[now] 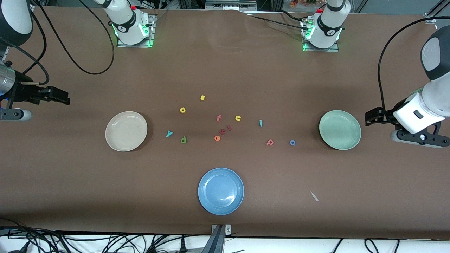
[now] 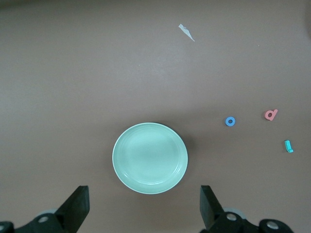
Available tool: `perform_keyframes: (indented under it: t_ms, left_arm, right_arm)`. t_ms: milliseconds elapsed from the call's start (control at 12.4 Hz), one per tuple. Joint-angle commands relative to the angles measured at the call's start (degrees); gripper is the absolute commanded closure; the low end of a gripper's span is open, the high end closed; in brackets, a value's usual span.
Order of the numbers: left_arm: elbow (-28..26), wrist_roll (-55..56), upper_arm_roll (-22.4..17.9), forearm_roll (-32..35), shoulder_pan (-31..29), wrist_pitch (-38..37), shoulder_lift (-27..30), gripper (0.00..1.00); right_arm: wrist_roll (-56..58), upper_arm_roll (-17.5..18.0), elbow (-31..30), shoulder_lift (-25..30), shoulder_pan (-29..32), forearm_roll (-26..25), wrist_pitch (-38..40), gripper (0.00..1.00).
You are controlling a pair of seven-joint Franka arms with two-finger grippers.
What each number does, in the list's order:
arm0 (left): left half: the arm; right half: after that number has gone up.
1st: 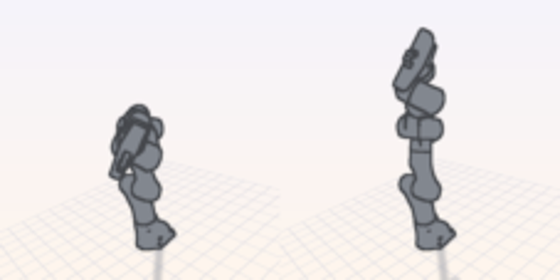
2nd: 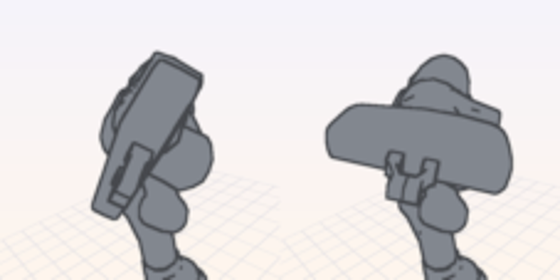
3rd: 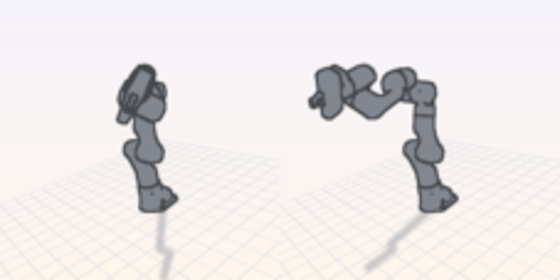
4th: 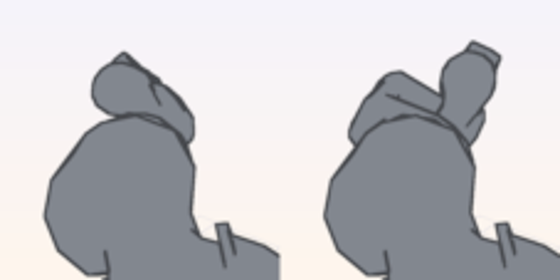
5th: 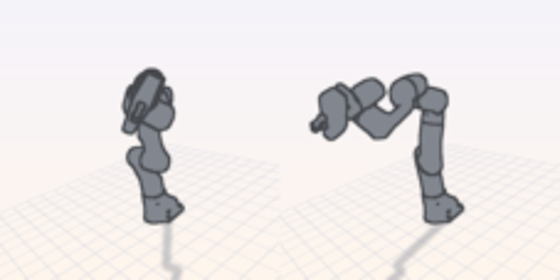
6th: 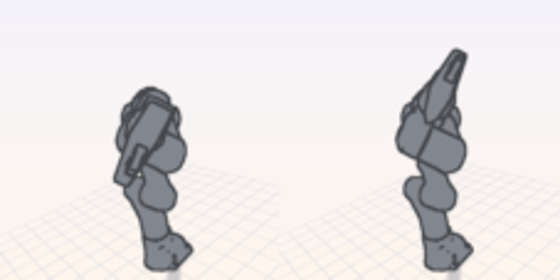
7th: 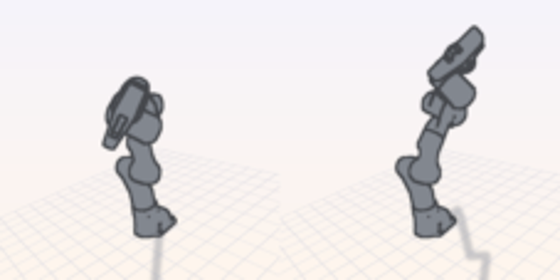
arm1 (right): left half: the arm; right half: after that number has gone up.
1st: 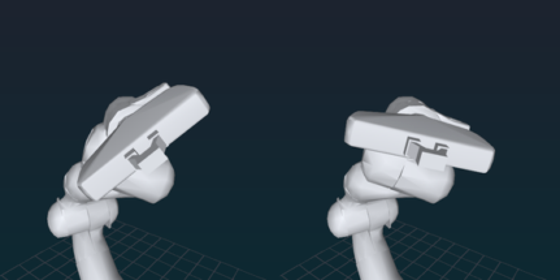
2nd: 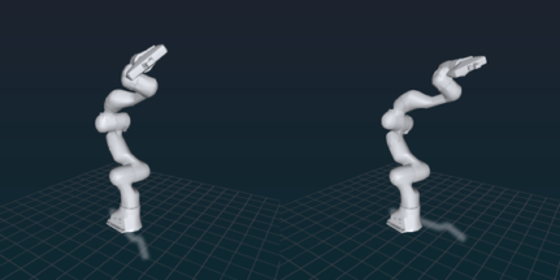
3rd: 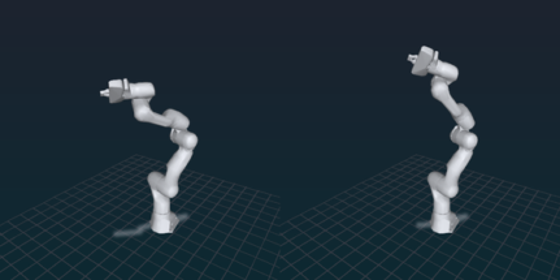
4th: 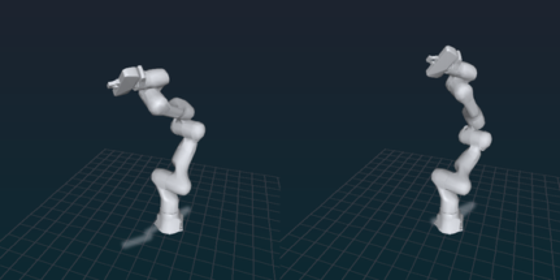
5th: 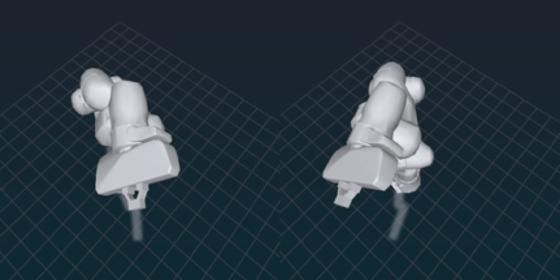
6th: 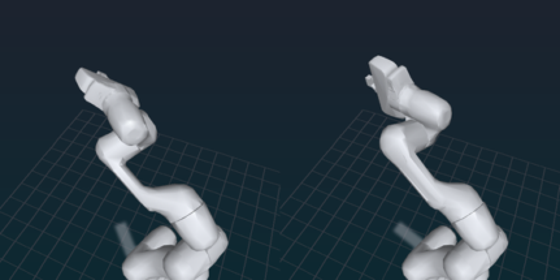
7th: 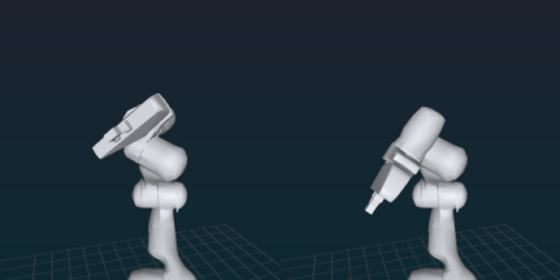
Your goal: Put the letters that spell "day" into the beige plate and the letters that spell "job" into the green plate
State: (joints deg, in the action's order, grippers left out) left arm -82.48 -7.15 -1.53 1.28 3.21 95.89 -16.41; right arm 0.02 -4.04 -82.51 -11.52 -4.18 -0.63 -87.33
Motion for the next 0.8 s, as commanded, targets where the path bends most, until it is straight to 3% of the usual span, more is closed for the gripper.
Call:
perform_keyframes:
  t_ms: [0,402,723]
  left_arm:
    - [0.8,-1.4,-0.2,-1.3,0.0,-0.8,-0.1,0.0]
    - [0.8,-1.4,-0.2,-1.3,0.0,-0.8,-0.1,0.0]
    - [0.8,-1.4,-0.2,-1.3,0.0,-0.8,-0.1,0.0]
  right_arm:
    - [0.5,-0.3,0.6,0.1,0.1,1.2,0.9,0.0]
    - [0.5,-0.3,0.6,0.0,0.1,1.3,0.8,0.0]
    - [0.4,-0.1,0.7,-0.4,0.1,4.7,0.8,0.0]
